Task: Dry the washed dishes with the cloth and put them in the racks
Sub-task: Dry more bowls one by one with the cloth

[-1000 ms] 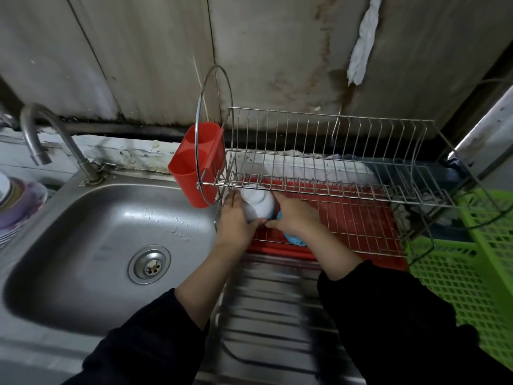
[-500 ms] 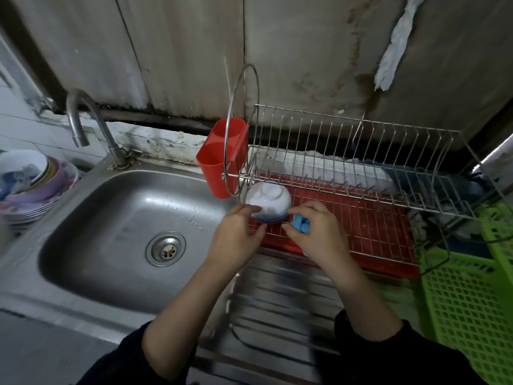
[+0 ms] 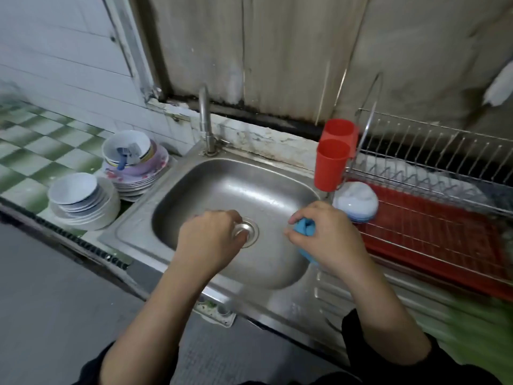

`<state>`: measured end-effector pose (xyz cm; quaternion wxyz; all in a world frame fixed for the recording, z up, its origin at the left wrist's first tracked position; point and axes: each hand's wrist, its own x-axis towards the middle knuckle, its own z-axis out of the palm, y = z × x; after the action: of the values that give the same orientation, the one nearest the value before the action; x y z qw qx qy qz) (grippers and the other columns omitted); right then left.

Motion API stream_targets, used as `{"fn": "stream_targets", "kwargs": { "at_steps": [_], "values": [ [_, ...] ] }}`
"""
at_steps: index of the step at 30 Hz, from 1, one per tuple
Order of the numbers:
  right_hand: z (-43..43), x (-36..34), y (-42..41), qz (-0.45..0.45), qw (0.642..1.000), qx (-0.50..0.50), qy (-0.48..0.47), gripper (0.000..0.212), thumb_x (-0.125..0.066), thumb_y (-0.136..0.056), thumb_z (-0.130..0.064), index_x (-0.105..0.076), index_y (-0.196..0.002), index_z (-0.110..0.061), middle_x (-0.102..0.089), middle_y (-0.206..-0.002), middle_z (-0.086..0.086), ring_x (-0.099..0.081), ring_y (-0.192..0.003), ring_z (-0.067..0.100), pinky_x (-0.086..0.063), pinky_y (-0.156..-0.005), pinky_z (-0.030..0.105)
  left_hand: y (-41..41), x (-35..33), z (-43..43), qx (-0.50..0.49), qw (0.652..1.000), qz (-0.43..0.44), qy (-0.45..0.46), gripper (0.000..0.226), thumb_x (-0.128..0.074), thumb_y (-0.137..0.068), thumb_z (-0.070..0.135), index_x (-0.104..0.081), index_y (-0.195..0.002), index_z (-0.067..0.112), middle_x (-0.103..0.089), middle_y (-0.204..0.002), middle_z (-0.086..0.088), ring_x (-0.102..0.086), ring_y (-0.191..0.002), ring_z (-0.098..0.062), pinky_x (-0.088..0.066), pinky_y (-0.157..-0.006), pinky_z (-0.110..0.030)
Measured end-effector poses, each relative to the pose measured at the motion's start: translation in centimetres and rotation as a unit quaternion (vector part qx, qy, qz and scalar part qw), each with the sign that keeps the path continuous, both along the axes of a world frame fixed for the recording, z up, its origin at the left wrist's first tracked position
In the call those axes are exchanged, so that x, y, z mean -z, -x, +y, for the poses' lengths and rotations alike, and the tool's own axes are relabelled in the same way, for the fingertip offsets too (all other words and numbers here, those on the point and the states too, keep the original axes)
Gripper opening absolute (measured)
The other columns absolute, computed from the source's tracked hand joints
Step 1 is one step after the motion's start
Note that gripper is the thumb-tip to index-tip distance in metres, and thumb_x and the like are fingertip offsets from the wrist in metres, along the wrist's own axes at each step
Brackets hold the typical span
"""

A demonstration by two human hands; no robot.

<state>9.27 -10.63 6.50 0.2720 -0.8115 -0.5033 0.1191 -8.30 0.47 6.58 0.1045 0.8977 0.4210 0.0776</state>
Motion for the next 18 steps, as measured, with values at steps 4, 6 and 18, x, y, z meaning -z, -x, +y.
{"fn": "stream_targets", "kwargs": {
  "at_steps": [4, 6, 18],
  "values": [
    [4.1, -1.2, 6.6, -0.007, 1.0, -0.023, 0.018, 0.015, -0.073, -0.08, -0.04, -0.069, -0.093, -0.034, -0.055, -0.1, -0.011, -0.056, -0.092, 0.011, -0.048, -0.081, 0.033, 7.4, -1.4, 2.8, -0.032, 0.999, 0.008, 0.025, 0.032, -0.053, -0.093, 0.049, -0.06, -0.119, 0.032, -0.069, -0.107, 0.012, -0.061, -0.105, -0.011, -0.049, -0.082, -0.028],
    [6.4, -1.4, 10.0, -0.013, 0.999, -0.038, 0.027, 0.015, -0.071, -0.081, -0.041, -0.068, -0.094, -0.034, -0.055, -0.101, -0.012, -0.054, -0.093, 0.01, -0.044, -0.079, 0.03, 11.1, -1.9, 4.2, -0.045, 0.999, 0.01, 0.017, 0.031, -0.052, -0.093, 0.05, -0.06, -0.118, 0.033, -0.069, -0.105, 0.014, -0.061, -0.105, -0.01, -0.05, -0.083, -0.028],
    [18.2, -1.8, 23.6, 0.008, 0.992, -0.126, 0.015, 0.013, -0.073, -0.08, -0.045, -0.064, -0.086, -0.037, -0.055, -0.098, -0.009, -0.054, -0.091, 0.01, -0.045, -0.077, 0.029, 26.7, -2.0, 11.7, -0.161, 0.986, -0.002, 0.035, 0.028, -0.053, -0.093, 0.049, -0.061, -0.115, 0.036, -0.069, -0.099, 0.017, -0.06, -0.104, -0.007, -0.052, -0.081, -0.03]
  ]
}}
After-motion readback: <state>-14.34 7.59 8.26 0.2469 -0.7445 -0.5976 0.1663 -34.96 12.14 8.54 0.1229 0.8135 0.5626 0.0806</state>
